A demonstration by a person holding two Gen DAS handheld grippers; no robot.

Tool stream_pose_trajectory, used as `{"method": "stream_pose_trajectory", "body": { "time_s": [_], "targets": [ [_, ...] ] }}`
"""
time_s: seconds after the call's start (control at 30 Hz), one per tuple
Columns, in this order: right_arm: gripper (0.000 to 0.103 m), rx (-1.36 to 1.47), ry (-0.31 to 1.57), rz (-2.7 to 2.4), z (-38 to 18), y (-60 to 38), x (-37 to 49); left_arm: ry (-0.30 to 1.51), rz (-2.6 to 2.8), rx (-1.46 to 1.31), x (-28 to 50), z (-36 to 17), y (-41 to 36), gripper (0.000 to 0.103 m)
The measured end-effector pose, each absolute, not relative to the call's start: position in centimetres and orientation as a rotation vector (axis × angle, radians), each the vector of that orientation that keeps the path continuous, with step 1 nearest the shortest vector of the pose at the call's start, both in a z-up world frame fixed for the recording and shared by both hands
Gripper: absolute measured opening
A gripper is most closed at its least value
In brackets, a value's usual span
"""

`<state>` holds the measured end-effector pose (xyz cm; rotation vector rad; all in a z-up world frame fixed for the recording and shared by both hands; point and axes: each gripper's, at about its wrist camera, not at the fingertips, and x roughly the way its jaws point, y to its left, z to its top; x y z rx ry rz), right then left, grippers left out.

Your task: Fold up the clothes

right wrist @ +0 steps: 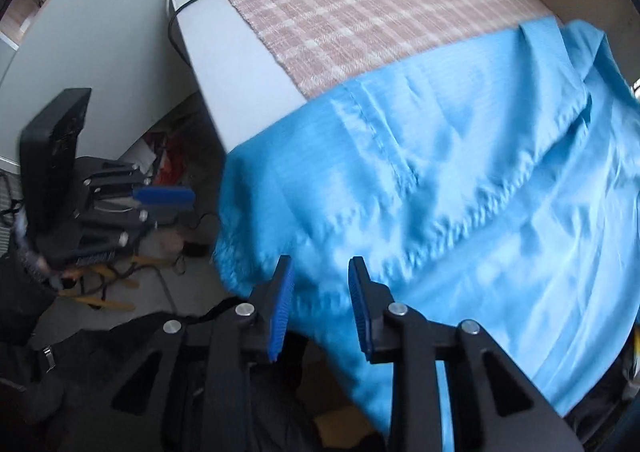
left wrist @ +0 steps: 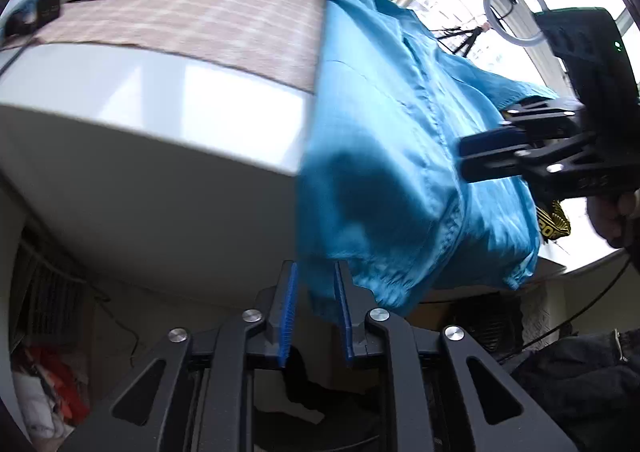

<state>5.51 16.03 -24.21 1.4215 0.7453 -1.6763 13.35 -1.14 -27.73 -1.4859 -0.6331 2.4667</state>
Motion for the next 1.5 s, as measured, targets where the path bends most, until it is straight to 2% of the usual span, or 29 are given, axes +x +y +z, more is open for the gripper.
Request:
{"method": "stream_pose_trajectory", "body": {
  "time_s": [0.1, 0.17, 0.33, 0.43, 0.5, 0.67, 0.93, 1.07, 1.27, 1.33, 1.4, 1.43, 1.47, 1.5],
  "targets": [
    [0.028, 1.471, 0.743, -1.645, -25.7, 16.3, 5.4, -0.589, 2.430, -1.552, 12.9, -27.6, -0.3, 0.017],
    [0.028, 1.505, 0.694, -1.609, -25.4, 17.4, 5.1, -0.544, 2.443, -1.528, 13.3, -25.5, -0.1, 0.017],
    [0.028, 1.495, 0.353, -1.746, -18.6, 23.6, -1.2, -0.397, 2.497, -1.463, 11.6, -19.6, 0.7, 0.020],
    [0.028, 1.414, 0.298, -1.913, -13.9, 26.9, -6.5, -0.258, 2.535, -1.446, 8.2, -17.1, 2.1, 0.023],
    [0.032, 1.386, 0.266, -1.972, -11.7, 28.2, -10.4, -0.212, 2.557, -1.475, 5.1, -16.6, 2.8, 0.027],
    [0.053, 1.330, 0.195, -2.073, -9.2, 28.1, -20.3, -0.217, 2.511, -1.561, -2.5, -17.7, 3.6, 0.027],
    [0.053, 1.443, 0.102, -2.093, -15.4, 22.2, -32.3, -0.219, 2.423, -1.656, -11.0, -21.7, 3.3, 0.028],
    [0.053, 1.469, 0.147, -2.027, -19.2, 17.9, -35.1, -0.224, 2.366, -1.688, -13.1, -23.8, 2.4, 0.027],
    [0.053, 1.520, 0.217, -1.932, -23.7, 13.3, -38.1, -0.240, 2.366, -1.655, -13.5, -23.9, 1.8, 0.028],
    [0.053, 1.543, 0.243, -1.903, -24.6, 12.7, -38.7, -0.187, 2.371, -1.639, -13.2, -23.9, 2.2, 0.033],
    [0.033, 1.566, 0.268, -1.873, -25.6, 12.0, -39.3, -0.149, 2.364, -1.623, -13.1, -24.0, 2.6, 0.039],
    [0.013, 1.577, 0.281, -1.858, -26.1, 11.7, -39.6, -0.147, 2.359, -1.618, -13.1, -24.0, 2.6, 0.043],
    [0.007, 1.565, 0.296, -1.859, -26.1, 11.6, -39.7, -0.146, 2.353, -1.612, -13.0, -24.0, 2.7, 0.045],
    [0.006, 1.542, 0.312, -1.867, -25.9, 11.5, -39.7, -0.143, 2.349, -1.604, -12.9, -24.0, 2.7, 0.046]
  ]
}}
